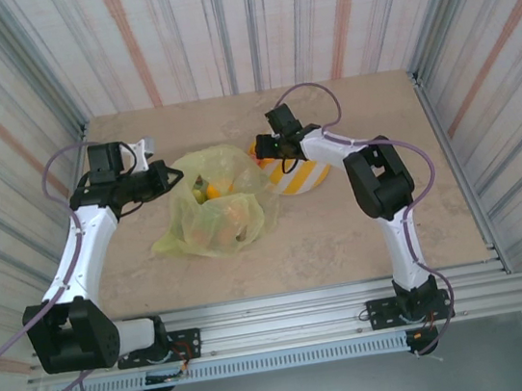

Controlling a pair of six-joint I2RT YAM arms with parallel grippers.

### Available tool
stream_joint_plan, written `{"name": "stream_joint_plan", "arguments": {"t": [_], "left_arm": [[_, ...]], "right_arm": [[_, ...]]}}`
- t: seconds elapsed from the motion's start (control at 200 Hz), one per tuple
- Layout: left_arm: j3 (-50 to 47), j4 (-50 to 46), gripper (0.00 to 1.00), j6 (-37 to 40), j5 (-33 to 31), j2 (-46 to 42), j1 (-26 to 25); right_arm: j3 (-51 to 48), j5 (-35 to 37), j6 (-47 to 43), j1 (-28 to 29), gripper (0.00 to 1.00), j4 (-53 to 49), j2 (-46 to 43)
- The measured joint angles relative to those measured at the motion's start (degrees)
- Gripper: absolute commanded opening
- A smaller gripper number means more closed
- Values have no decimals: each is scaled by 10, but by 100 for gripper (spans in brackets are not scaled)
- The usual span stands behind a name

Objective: Place the fruits into the plastic bag

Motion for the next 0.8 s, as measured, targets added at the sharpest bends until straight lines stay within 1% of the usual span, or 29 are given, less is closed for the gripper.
{"name": "stream_joint_plan", "arguments": {"t": [0.266,0.476,0.802], "left_arm": [[0,0,0,0,0,0,0],[0,0,0,0,0,0,0],[0,0,0,0,0,0,0]], "right_arm": [[2,-12,2,-17,64,0,6],[-11,-18,2,-36,63,3,-3],[-93,-29,2,-76,63,9,-75]]}}
